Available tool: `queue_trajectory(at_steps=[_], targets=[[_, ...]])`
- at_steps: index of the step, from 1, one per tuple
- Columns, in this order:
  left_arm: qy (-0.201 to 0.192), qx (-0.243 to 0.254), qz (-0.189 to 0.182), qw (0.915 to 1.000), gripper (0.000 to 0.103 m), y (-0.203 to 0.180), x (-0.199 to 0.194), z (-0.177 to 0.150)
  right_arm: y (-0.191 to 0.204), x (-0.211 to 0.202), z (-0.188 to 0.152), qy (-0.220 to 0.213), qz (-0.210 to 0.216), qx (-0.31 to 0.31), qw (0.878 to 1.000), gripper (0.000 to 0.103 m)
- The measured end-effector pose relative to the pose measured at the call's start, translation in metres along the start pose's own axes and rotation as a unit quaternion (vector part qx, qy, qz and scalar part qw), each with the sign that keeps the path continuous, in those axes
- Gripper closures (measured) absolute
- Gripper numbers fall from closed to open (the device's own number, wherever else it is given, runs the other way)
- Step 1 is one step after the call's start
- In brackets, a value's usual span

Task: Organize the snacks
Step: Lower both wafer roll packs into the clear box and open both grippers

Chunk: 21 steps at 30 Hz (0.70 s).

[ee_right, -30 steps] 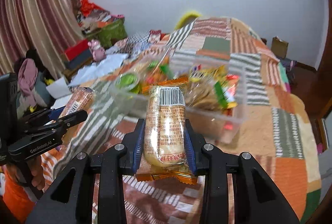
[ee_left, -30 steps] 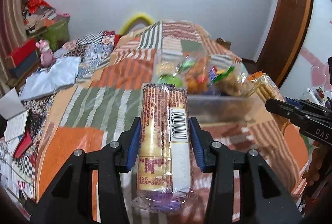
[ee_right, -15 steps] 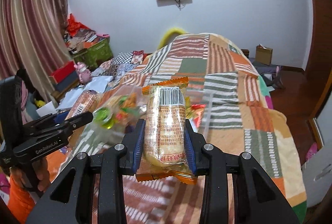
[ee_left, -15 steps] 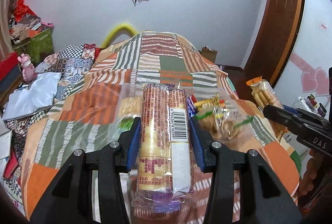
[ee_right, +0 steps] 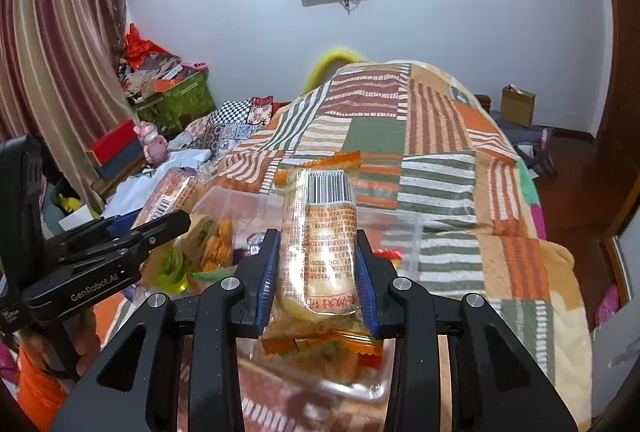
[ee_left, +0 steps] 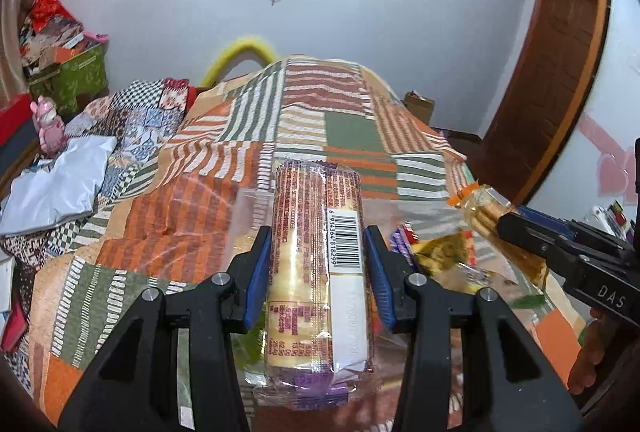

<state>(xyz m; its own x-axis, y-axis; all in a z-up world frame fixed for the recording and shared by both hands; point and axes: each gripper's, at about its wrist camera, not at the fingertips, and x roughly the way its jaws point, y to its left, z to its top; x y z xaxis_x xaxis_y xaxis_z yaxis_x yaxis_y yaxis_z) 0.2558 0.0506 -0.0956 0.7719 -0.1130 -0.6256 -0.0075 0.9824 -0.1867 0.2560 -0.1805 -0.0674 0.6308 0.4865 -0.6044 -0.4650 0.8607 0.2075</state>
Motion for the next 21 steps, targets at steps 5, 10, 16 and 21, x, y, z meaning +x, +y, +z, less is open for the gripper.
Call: queue_trajectory(at_steps=[5, 10, 16, 21], targets=[[0.025, -0.01, 0.003, 0.9996, 0.058, 0.01, 0.02, -0.005, 0.004, 0.024, -0.003, 0.027, -0.001, -0.014, 1.0, 0.071], [0.026, 0.007, 0.018, 0.9995, 0.058, 0.007, 0.024, -0.01, 0.011, 0.028, -0.004, 0.031, -0.014, -0.031, 0.999, 0.071], [0.018, 0.003, 0.009, 0.9998, 0.046, 0.007, 0.012, -0.007, 0.012, 0.021, -0.002, 0.028, -0.028, -0.034, 0.999, 0.056], [-0.004, 0.005, 0.007, 1.0, 0.044, 0.003, -0.013, -0.002, 0.015, 0.006, -0.003, 0.015, -0.027, -0.04, 0.999, 0.05]])
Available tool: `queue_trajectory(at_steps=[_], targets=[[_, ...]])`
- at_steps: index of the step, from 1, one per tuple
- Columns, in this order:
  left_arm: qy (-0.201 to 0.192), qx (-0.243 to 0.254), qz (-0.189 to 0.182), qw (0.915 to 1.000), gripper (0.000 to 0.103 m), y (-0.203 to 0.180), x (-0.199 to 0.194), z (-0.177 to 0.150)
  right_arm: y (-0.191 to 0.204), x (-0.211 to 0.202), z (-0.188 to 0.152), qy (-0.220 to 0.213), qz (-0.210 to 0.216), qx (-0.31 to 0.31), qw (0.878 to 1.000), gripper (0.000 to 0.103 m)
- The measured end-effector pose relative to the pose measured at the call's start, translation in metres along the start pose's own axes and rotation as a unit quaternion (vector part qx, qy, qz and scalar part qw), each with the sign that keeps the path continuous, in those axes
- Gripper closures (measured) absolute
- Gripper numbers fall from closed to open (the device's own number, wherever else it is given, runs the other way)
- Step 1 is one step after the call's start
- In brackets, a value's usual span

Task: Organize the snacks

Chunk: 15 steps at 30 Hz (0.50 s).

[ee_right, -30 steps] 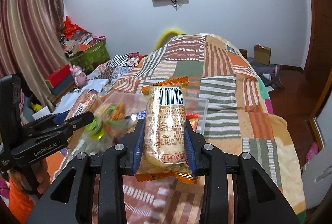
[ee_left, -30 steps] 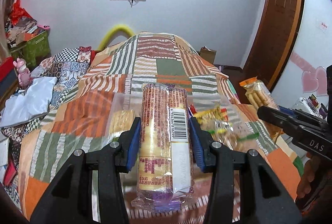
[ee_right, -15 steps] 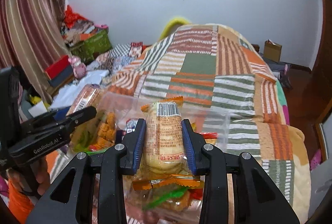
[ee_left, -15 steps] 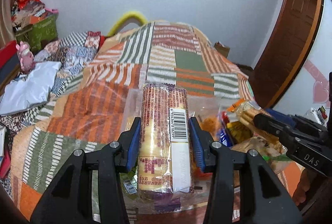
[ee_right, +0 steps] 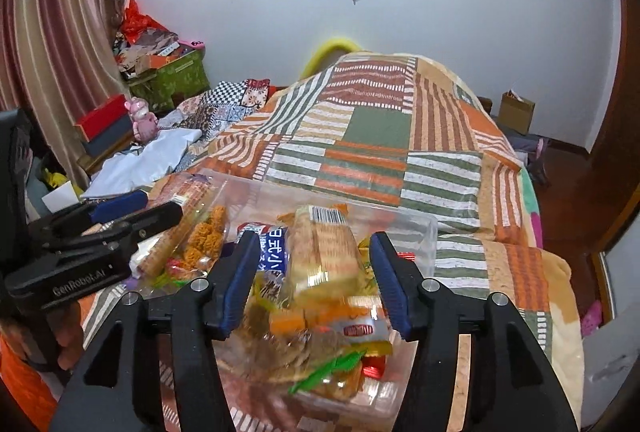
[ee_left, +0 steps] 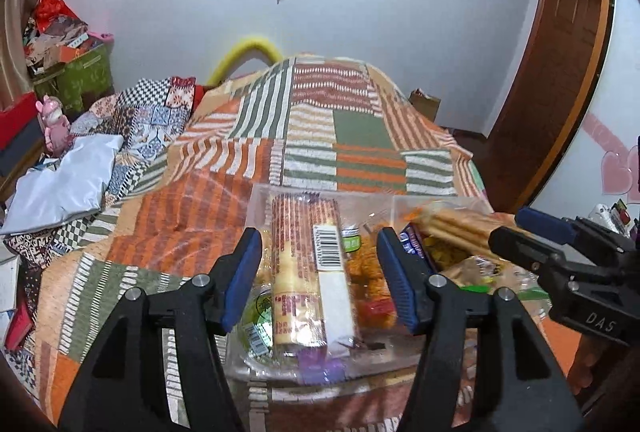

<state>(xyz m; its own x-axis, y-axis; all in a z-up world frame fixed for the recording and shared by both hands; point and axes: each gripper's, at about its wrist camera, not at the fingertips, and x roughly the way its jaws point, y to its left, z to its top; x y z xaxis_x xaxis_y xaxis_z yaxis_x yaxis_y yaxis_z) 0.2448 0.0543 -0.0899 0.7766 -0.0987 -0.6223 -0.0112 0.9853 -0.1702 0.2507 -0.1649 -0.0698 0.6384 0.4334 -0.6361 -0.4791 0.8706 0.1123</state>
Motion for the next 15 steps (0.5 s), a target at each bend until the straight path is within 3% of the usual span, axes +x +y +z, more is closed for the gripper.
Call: queue_trajectory(at_steps=[15], targets=[[-0.092, 0.031, -0.015, 0.9952, 0.042, -0.033, -0.113, 0.0, 0.008, -0.094, -0.005, -0.078, 0.014, 0.003, 0.997, 0.05]])
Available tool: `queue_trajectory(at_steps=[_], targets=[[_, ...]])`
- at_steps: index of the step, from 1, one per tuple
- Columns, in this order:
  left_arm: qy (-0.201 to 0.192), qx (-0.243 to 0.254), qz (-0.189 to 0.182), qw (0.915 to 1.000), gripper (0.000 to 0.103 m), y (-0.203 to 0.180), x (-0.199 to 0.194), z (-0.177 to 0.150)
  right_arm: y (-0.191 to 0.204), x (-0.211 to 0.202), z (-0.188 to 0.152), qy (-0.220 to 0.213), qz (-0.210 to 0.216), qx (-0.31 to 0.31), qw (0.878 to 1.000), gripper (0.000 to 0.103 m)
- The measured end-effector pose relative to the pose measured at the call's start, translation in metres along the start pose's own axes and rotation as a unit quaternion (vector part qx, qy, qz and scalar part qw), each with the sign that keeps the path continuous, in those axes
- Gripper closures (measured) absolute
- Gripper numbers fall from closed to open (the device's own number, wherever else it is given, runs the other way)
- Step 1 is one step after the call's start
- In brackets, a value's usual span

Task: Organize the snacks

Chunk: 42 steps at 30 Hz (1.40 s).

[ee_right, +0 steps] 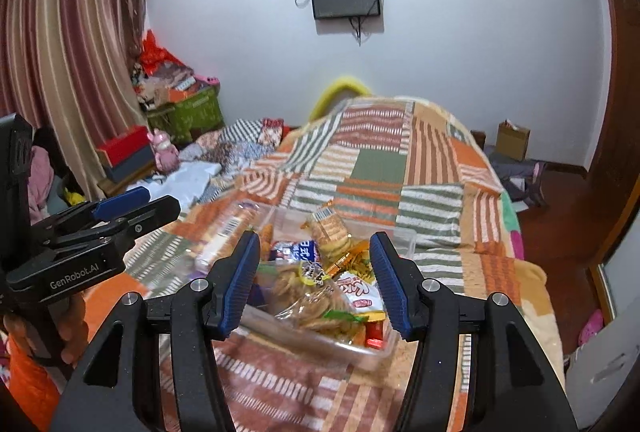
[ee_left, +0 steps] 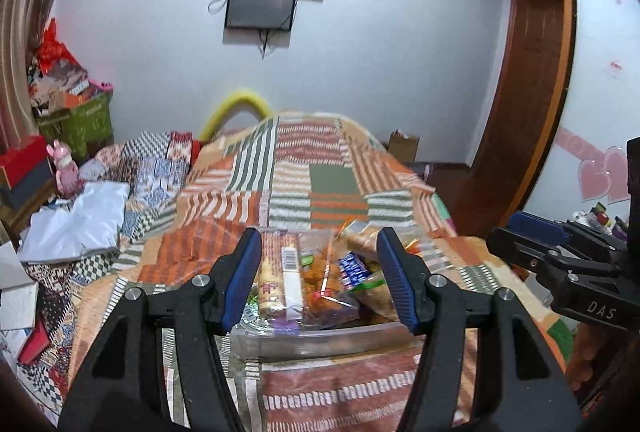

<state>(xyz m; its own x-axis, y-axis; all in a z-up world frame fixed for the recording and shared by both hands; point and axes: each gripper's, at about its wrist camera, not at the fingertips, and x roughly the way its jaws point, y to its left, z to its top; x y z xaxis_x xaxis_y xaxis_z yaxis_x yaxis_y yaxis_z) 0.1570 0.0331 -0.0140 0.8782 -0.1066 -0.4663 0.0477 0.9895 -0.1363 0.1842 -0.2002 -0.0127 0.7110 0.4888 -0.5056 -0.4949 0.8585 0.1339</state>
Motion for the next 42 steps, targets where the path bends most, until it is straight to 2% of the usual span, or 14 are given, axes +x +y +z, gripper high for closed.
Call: queue_trajectory(at_steps=[3, 6, 9, 11, 13, 17, 25, 42], targets=[[-0.025, 0.005, -0.003, 0.9997, 0.037, -0.007, -0.025, 0.004, 0.004, -0.02, 0.002, -0.02, 0.003, 0.002, 1.0, 0.049], [-0.049, 0.011, -0.005, 0.9987, 0.028, -0.014, -0.047, 0.006, 0.007, -0.038, 0.002, -0.045, 0.006, 0.006, 0.999, 0.038], [-0.069, 0.018, -0.004, 0.9975, 0.021, -0.021, -0.066, 0.006, 0.013, -0.052, 0.002, -0.062, 0.004, 0.003, 0.998, 0.035], [-0.076, 0.024, -0.004, 0.9968, 0.017, -0.024, -0.076, 0.005, 0.014, -0.059, 0.002, -0.07, 0.004, 0.002, 0.998, 0.032], [-0.082, 0.027, -0.003, 0.9963, 0.011, -0.028, -0.083, 0.004, 0.015, -0.064, 0.0, -0.08, 0.0, 0.005, 0.997, 0.019], [-0.088, 0.031, 0.002, 0.9957, 0.004, -0.032, -0.091, 0.001, 0.014, -0.071, -0.001, -0.09, -0.004, 0.012, 0.996, 0.017], [-0.081, 0.034, 0.002, 0.9961, 0.003, -0.034, -0.092, -0.006, 0.013, -0.075, -0.006, -0.096, -0.006, 0.018, 0.995, 0.007], [-0.077, 0.033, 0.004, 0.9965, 0.003, -0.036, -0.092, -0.011, 0.016, -0.079, -0.015, -0.093, -0.003, 0.01, 0.996, 0.007]])
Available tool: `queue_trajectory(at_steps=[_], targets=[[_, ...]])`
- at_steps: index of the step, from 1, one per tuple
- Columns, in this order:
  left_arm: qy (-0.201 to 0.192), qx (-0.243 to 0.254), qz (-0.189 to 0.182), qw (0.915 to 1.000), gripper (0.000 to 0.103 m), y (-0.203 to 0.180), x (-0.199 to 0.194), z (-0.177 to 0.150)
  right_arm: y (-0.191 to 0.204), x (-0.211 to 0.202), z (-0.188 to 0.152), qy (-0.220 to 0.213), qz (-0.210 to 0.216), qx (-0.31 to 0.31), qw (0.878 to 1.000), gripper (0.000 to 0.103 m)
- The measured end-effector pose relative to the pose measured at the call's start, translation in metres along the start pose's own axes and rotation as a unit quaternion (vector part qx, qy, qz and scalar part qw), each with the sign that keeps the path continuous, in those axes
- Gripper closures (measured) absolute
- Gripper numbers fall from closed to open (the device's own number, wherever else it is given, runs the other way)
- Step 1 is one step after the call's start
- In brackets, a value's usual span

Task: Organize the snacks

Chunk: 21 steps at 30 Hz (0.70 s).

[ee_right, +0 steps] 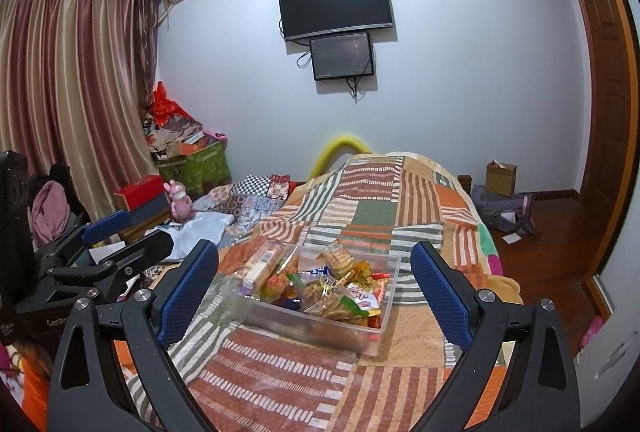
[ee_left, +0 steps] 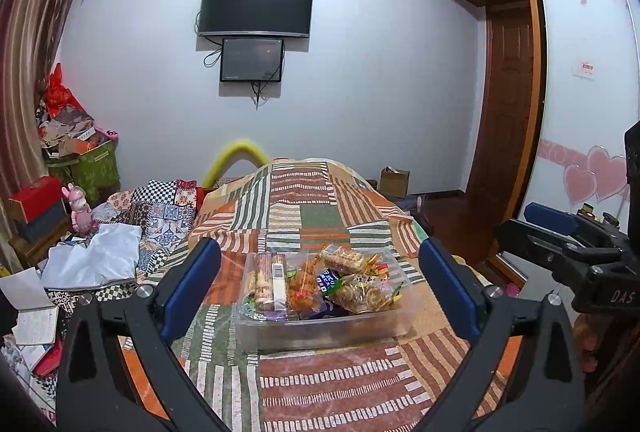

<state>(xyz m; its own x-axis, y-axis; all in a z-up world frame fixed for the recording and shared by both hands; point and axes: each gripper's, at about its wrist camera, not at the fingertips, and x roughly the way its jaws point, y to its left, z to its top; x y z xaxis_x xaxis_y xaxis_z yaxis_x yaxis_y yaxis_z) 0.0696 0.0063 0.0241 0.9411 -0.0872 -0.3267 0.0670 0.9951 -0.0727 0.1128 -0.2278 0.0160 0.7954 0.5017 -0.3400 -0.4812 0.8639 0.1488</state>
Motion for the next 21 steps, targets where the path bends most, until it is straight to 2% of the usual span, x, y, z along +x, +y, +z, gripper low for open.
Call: queue_trajectory(at_steps=[21], targets=[[0.002, -0.006, -0.004, 1.0, 0.003, 0.0032, 0.0013, 0.0024, 0.0002, -0.0004, 0.001, 0.001, 0.001, 0.0, 1.0, 0.007]])
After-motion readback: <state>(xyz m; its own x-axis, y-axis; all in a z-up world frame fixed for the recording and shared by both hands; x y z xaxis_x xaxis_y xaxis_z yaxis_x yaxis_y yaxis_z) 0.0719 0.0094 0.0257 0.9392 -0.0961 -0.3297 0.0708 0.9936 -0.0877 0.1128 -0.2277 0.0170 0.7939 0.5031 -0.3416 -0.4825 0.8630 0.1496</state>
